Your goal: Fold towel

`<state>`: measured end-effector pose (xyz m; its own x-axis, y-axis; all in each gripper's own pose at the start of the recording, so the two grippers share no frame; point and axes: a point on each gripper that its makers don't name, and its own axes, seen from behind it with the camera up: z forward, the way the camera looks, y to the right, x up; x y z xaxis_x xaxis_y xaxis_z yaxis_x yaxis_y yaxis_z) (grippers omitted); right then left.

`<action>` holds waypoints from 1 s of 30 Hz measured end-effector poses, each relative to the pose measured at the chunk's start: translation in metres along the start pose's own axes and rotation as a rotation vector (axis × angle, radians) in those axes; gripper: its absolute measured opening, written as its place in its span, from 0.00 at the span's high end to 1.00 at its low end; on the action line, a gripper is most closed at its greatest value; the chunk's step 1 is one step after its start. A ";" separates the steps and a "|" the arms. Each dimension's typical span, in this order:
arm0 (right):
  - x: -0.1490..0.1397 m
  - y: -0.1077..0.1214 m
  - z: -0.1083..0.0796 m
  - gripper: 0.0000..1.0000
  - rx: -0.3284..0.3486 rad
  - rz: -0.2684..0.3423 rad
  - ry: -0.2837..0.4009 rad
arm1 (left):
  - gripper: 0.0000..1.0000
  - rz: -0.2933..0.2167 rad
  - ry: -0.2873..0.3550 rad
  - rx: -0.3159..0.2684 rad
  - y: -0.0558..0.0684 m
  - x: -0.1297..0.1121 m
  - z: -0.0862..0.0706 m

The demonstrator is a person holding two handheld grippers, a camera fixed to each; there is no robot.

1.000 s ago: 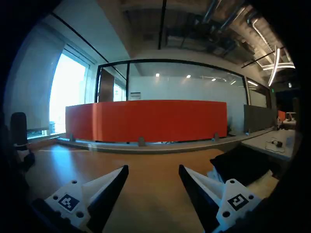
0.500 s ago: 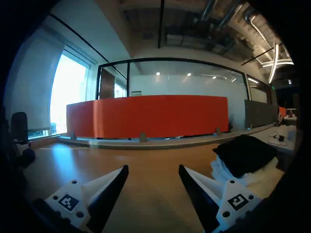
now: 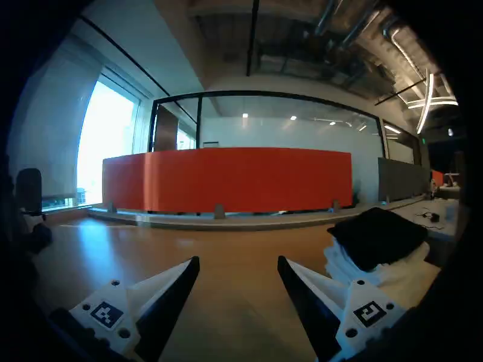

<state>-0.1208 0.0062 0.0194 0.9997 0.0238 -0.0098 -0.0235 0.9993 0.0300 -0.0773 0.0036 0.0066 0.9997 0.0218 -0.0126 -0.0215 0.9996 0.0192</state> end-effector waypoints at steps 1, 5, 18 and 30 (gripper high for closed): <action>0.001 -0.001 -0.001 0.00 0.001 -0.003 0.001 | 0.01 0.000 0.000 0.000 0.000 0.000 0.000; 0.002 -0.004 -0.002 0.00 0.004 -0.007 0.004 | 0.01 0.000 0.000 0.000 0.000 0.000 0.000; 0.000 -0.004 -0.004 0.00 0.003 -0.007 0.005 | 0.01 0.000 0.000 0.000 0.000 0.000 0.000; -0.001 -0.003 -0.004 0.00 0.004 -0.007 0.004 | 0.01 0.000 0.000 0.000 0.000 0.000 0.001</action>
<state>-0.1222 0.0032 0.0153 0.9998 0.0171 -0.0136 -0.0167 0.9993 0.0339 -0.0775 0.0035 0.0073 0.9997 0.0218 -0.0126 -0.0216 0.9996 0.0191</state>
